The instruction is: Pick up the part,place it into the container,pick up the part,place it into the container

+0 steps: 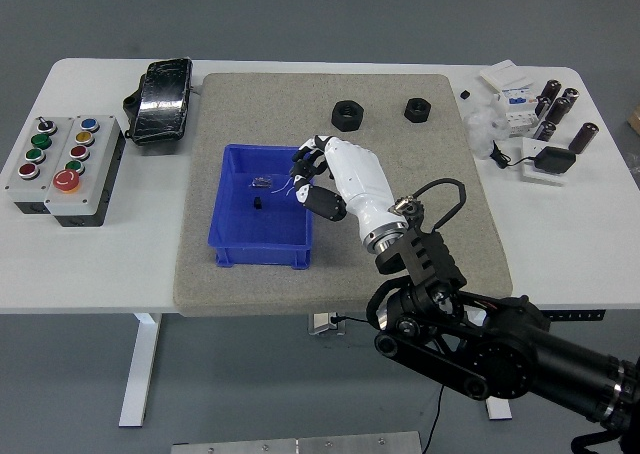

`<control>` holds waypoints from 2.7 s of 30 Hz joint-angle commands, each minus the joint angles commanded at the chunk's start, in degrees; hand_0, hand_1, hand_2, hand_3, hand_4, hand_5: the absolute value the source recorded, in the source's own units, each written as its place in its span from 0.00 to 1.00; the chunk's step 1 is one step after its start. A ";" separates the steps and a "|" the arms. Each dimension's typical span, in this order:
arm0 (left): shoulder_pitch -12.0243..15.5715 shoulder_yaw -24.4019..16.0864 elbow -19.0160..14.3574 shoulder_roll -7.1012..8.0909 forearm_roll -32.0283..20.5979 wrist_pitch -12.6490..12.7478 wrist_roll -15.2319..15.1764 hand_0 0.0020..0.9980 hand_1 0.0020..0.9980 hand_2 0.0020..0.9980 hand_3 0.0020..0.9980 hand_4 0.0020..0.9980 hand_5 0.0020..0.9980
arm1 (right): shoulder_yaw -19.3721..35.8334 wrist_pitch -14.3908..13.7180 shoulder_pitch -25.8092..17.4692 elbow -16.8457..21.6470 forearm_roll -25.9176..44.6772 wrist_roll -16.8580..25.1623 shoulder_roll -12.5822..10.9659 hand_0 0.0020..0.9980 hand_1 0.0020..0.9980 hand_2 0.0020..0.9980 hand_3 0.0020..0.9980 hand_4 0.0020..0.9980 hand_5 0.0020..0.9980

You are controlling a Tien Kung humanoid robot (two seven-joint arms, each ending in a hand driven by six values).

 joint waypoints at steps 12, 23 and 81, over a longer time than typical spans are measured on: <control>-0.24 -0.57 0.00 0.06 0.75 -0.06 0.20 0.63 0.55 0.53 0.62 0.70 0.48 | -2.49 3.29 -0.08 -3.30 2.28 -2.55 1.60 0.81 0.84 0.85 0.77 0.55 0.23; -0.20 -1.01 0.00 0.12 1.28 -0.09 0.29 0.63 0.55 0.53 0.62 0.70 0.48 | 0.95 1.94 -1.57 -3.67 2.50 -2.04 0.94 0.80 0.83 0.84 0.77 0.57 0.25; -0.26 -0.95 0.00 -0.22 1.36 -0.14 -0.16 0.63 0.55 0.53 0.62 0.69 0.49 | 3.97 4.97 -4.20 -8.15 -0.08 -6.42 -6.96 0.51 0.59 0.53 0.61 0.10 0.04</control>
